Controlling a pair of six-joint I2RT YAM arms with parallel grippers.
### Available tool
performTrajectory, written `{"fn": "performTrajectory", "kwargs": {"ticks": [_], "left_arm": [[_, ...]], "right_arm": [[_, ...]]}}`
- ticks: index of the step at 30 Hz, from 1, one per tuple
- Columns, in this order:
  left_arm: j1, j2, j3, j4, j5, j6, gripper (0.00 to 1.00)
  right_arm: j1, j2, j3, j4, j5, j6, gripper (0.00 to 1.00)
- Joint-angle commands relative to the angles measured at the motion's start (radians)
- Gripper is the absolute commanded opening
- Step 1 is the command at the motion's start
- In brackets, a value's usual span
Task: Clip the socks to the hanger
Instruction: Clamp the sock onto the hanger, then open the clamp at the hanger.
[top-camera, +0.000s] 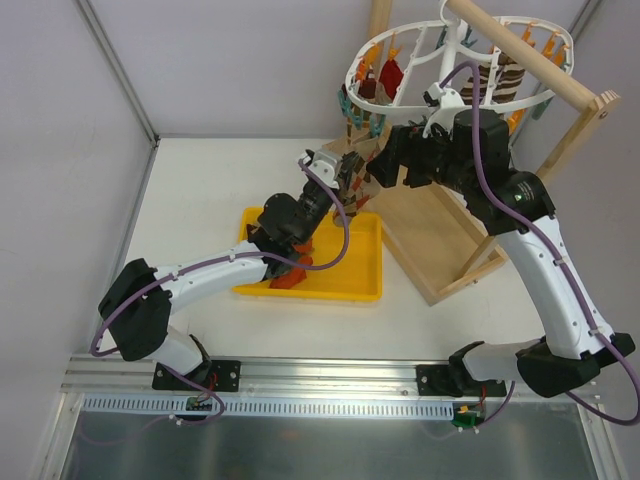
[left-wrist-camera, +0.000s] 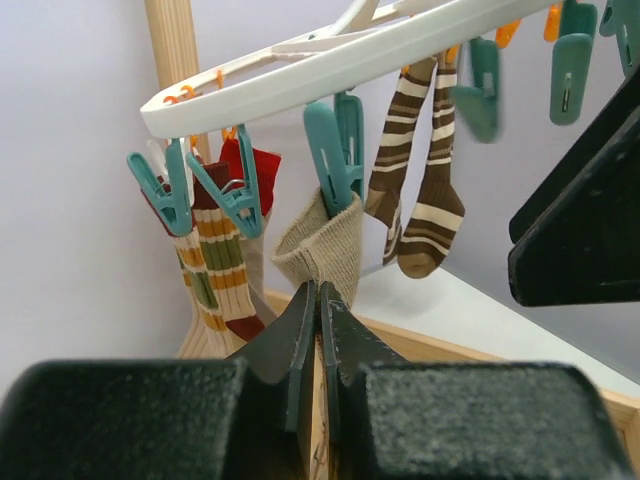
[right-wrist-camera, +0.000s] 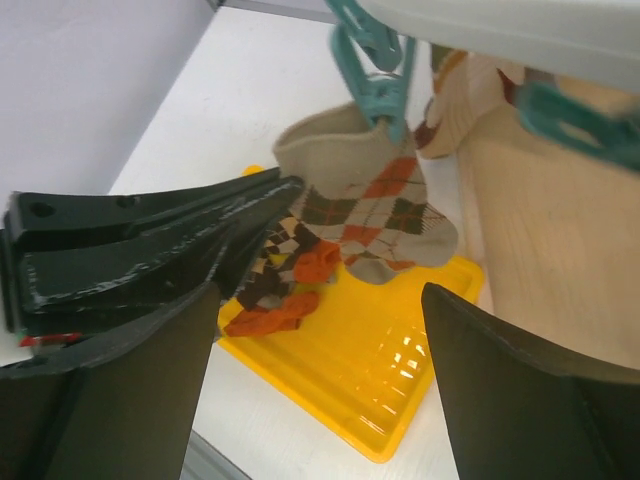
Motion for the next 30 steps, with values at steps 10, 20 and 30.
{"fn": "performTrajectory", "kwargs": {"ticks": [10,20,30], "left_arm": [[0.022,-0.074,0.041,-0.031,0.019,-0.055,0.0],[0.027,-0.072,0.039,-0.034,0.013,-0.043,0.0],[0.042,-0.067,0.043,-0.034,0.03,-0.044,0.0]], "right_arm": [[-0.001,-0.068,0.06,-0.073,0.327,-0.146,0.78],[0.0,-0.006,0.068,0.097,0.358,-0.186,0.75],[0.0,0.052,0.077,0.239,0.332,-0.279,0.72]]}}
